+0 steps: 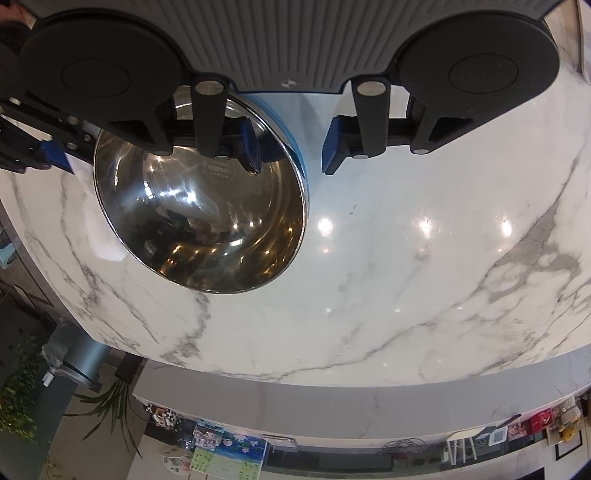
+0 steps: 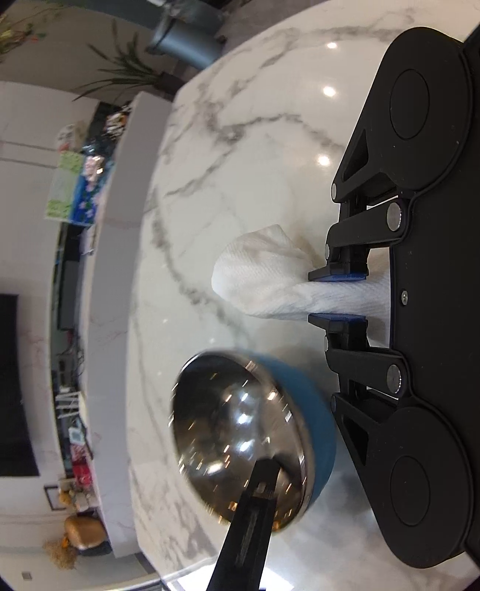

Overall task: Clean bowl
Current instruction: 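Move the towel against the bowl's outer side with the right gripper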

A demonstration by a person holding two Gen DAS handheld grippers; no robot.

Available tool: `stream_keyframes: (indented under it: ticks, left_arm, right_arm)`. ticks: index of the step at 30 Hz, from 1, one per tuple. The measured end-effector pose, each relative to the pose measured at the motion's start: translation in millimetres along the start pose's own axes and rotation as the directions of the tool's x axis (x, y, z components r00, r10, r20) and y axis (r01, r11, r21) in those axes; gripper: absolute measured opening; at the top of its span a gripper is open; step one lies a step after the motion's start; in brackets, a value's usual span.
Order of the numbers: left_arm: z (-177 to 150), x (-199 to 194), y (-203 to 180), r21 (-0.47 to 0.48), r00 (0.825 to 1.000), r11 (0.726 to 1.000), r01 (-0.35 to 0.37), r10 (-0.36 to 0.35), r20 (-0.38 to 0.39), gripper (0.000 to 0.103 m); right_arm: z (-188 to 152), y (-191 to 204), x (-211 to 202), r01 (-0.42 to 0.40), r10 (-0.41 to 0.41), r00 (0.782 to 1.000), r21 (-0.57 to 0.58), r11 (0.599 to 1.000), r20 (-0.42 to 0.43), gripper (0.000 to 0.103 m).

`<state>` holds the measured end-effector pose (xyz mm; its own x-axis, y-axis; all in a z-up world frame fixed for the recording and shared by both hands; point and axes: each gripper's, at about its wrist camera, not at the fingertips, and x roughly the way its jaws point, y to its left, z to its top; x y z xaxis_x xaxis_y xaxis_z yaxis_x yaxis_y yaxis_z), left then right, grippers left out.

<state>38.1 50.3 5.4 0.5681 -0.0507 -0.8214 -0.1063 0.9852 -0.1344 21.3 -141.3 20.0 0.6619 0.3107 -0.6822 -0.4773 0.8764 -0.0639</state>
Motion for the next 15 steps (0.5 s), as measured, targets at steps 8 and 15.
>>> stream_keyframes:
  ticks: [8, 15]
  left_arm:
    - [0, 1, -4, 0.011, 1.0, 1.0, -0.001, 0.001, 0.0, 0.034]
    - [0, 1, -2, 0.007, 1.0, 1.0, 0.002, -0.002, -0.002, 0.035]
  right_arm:
    - [2, 10, -4, -0.038, 0.037, 0.999, -0.03, 0.999, -0.005, 0.014]
    - [-2, 15, 1, -0.072, 0.07, 0.996, -0.037, 0.997, -0.05, 0.014]
